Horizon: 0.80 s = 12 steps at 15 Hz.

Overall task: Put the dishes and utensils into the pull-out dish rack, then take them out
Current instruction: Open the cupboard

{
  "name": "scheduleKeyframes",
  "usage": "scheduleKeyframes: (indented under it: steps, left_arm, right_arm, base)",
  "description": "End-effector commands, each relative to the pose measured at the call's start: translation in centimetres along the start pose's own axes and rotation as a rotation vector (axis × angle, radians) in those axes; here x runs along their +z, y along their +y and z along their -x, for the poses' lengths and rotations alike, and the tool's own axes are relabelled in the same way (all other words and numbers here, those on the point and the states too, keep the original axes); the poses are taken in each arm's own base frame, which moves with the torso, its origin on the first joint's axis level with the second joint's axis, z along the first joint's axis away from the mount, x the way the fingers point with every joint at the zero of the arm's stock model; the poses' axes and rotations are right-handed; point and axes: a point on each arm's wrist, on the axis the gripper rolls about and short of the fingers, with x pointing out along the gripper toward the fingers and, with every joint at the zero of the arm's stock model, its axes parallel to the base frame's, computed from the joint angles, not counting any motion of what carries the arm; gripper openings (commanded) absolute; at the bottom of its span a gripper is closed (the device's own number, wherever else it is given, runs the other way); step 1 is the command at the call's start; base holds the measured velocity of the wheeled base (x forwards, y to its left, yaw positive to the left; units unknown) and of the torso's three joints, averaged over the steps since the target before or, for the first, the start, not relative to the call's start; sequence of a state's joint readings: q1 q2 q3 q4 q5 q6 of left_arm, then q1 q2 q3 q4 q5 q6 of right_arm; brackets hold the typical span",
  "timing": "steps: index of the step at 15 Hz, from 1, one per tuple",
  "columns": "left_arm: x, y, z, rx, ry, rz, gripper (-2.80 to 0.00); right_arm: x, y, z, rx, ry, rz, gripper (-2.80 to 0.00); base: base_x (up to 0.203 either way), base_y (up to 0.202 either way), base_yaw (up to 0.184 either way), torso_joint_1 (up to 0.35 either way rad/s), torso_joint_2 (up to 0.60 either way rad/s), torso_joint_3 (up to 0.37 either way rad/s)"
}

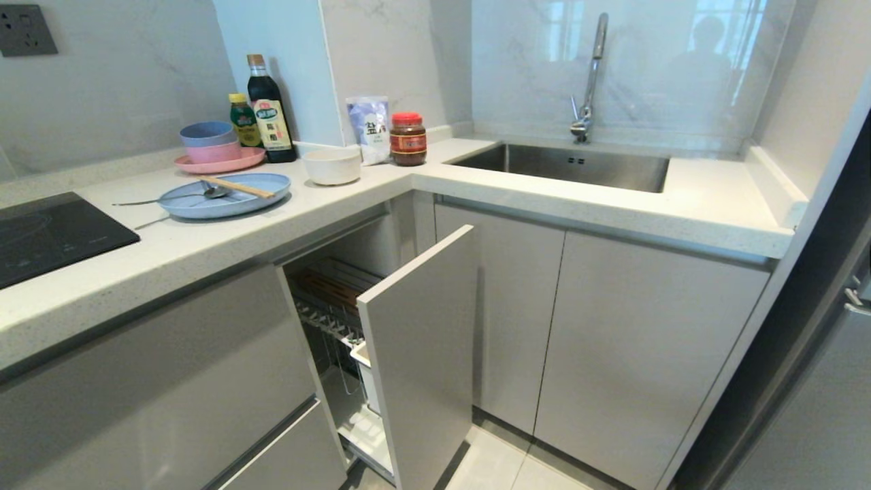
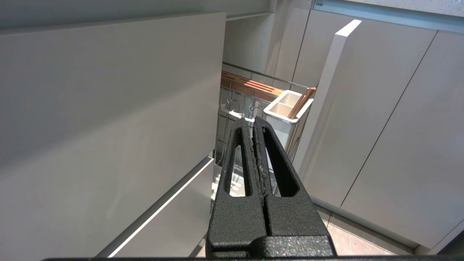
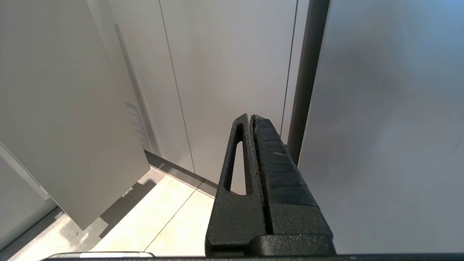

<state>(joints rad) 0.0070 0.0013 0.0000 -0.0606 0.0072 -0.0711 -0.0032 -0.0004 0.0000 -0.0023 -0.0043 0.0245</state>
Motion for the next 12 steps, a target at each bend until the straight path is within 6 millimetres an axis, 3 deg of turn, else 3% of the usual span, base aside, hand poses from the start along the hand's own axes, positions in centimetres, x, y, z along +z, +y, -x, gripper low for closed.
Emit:
scheduleKeyframes:
  steps: [1,8,10,12]
  left_arm:
    - [-0.7,0.1,-0.2,0.003,0.025,0.002,-2.8]
    - [-0.6,0.0,-0.2,0.001,0.016,-0.018,-2.8]
    - [1.5,-0.1,0.3,0.007,-0.063,-0.024,-2.8]
    - [5.8,-0.4,1.3,0.005,-0.152,-0.023,-2.8]
  right_arm:
    - [0.0,0.0,0.0,0.0,-0.003,-0.002,-2.8]
    - [0.0,0.0,0.0,0.0,-0.003,0.0,-2.8]
    - [0.0,0.0,0.0,0.0,-0.003,0.0,-2.8]
    - [0.0,0.0,0.0,0.0,-0.003,0.0,-2.8]
  base:
    - [0.0,0.0,0.0,0.0,0.0,0.0]
    - [0.0,0.0,0.0,0.0,0.0,0.0]
    - [0.0,0.0,0.0,0.0,0.0,0.0]
    - [0.0,0.0,0.0,0.0,0.0,0.0]
